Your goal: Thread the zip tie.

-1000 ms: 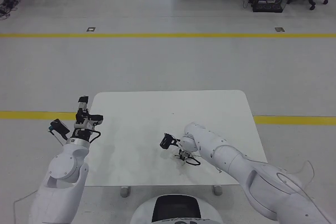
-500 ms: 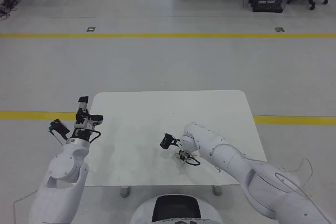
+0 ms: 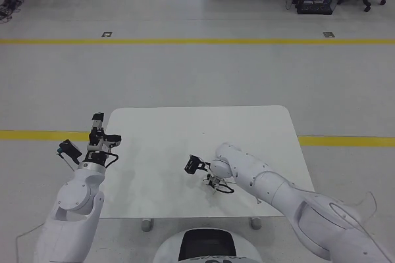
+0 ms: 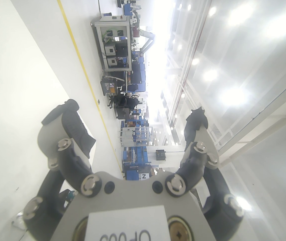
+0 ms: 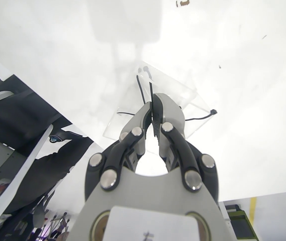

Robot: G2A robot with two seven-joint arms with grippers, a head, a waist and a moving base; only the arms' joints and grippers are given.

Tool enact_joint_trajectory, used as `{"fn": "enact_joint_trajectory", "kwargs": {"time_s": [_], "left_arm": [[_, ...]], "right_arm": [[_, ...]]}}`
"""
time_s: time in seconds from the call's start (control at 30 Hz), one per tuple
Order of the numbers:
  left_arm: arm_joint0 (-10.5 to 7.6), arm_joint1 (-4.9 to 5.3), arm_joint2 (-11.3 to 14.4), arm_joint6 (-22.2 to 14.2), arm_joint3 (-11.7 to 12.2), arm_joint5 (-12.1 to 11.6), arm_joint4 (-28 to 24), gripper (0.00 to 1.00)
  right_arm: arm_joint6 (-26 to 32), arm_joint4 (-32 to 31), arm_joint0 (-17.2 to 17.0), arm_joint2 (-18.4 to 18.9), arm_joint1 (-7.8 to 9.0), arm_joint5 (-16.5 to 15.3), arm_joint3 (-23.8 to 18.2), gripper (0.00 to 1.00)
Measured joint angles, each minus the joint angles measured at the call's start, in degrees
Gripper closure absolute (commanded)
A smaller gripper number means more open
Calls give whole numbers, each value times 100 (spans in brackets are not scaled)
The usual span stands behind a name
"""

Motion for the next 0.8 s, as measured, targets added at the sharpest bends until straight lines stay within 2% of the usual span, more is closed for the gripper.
{"fn": "enact_joint_trajectory", "kwargs": {"time_s": [0.23, 0.4, 0.6, 0.8], "left_arm": [[0, 0, 0, 0, 0, 0, 0, 0], [0, 0, 0, 0, 0, 0, 0, 0], [0, 0, 0, 0, 0, 0, 0, 0], [0, 0, 0, 0, 0, 0, 0, 0]], "right_arm": [[209, -360, -389, 459, 439, 278, -927, 100], [303, -589, -744, 851, 747, 339, -1570, 100], [248, -806, -1283, 1473, 1134, 230, -2359, 100], [-120, -806, -1988, 2285, 1514, -63, -3073, 100]]}}
